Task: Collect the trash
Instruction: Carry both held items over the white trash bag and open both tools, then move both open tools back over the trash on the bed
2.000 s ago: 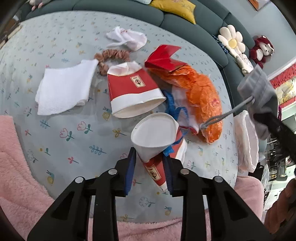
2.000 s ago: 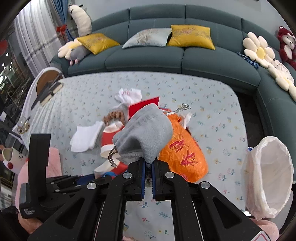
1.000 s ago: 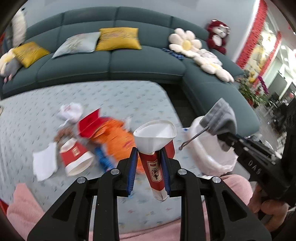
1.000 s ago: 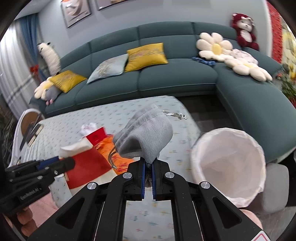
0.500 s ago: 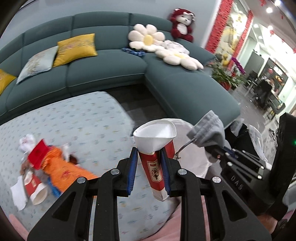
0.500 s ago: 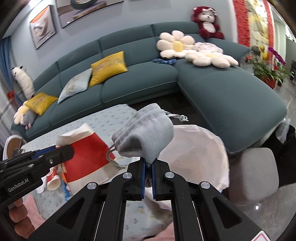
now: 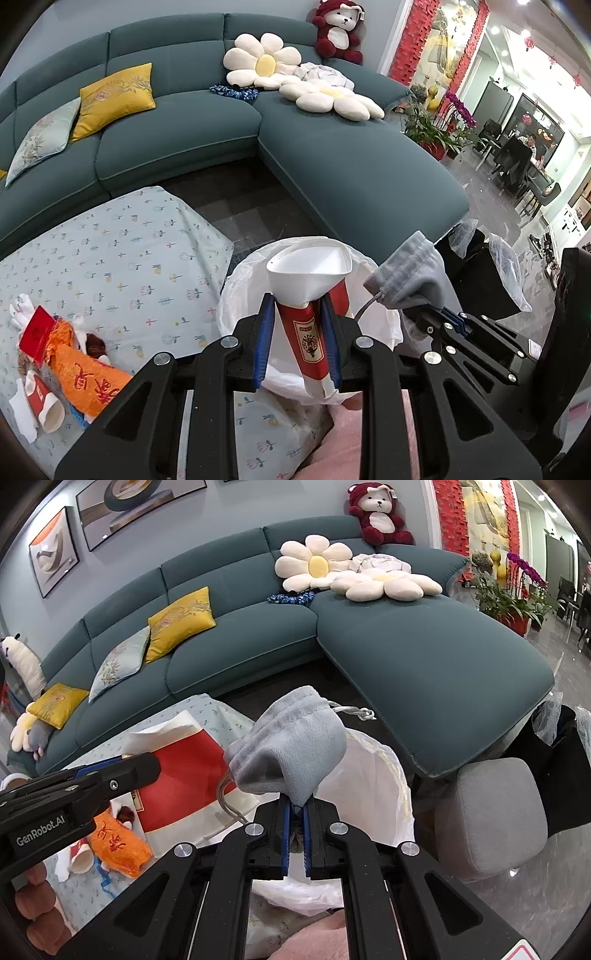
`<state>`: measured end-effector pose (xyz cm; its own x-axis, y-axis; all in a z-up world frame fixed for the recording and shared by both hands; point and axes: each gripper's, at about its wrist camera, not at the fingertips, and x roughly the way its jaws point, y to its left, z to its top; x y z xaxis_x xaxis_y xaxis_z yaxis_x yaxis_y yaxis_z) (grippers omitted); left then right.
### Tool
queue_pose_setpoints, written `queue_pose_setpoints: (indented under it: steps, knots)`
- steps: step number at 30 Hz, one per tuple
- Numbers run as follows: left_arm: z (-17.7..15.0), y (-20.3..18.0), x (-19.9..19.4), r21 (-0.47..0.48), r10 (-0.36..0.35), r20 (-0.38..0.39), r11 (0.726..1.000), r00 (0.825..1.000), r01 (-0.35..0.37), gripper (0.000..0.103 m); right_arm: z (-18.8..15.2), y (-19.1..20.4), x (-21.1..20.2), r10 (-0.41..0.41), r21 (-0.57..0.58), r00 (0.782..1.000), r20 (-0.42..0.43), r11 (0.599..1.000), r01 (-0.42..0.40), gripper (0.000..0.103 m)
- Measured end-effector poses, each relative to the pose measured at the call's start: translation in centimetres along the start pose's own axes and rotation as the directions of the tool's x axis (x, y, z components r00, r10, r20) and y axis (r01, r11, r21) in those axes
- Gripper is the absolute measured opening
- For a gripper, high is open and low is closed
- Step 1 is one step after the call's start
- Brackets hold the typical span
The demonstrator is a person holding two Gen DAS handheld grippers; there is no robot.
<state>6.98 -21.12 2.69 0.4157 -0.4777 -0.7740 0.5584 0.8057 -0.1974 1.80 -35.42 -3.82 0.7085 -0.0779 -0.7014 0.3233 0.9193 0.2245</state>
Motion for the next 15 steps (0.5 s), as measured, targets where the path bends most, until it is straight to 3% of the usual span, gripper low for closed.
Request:
queue_pose_setpoints:
  steps: [4, 6, 8, 15]
  knots:
    - [0.39, -0.10, 0.65, -0.015, -0.015, -0.010, 1.000, 1.000, 0.014, 0.025, 0.18, -0.33, 0.44, 0.000, 0.006, 1.000, -0.003, 1.000, 0.000, 0.008]
    - [0.52, 0.09, 0.90, -0.031, -0.018, -0.012, 0.999, 1.000, 0.017, 0.031, 0.29, -0.37, 0.58, 0.000, 0.009, 1.000, -0.003, 1.000, 0.000, 0.012]
    - [0.57, 0.32, 0.95, -0.047, -0.009, -0.010, 0.999, 1.000, 0.009, 0.045, 0.40, -0.34, 0.60, 0.006, 0.013, 1.000, 0.001, 1.000, -0.006, 0.014]
    - [0.78, 0.74, 0.55, -0.056, -0.006, 0.002, 0.998, 1.000, 0.006, 0.046, 0.68, 0.00, 0.26, 0.001, -0.001, 1.000, 0.025, 1.000, -0.001, 0.032]
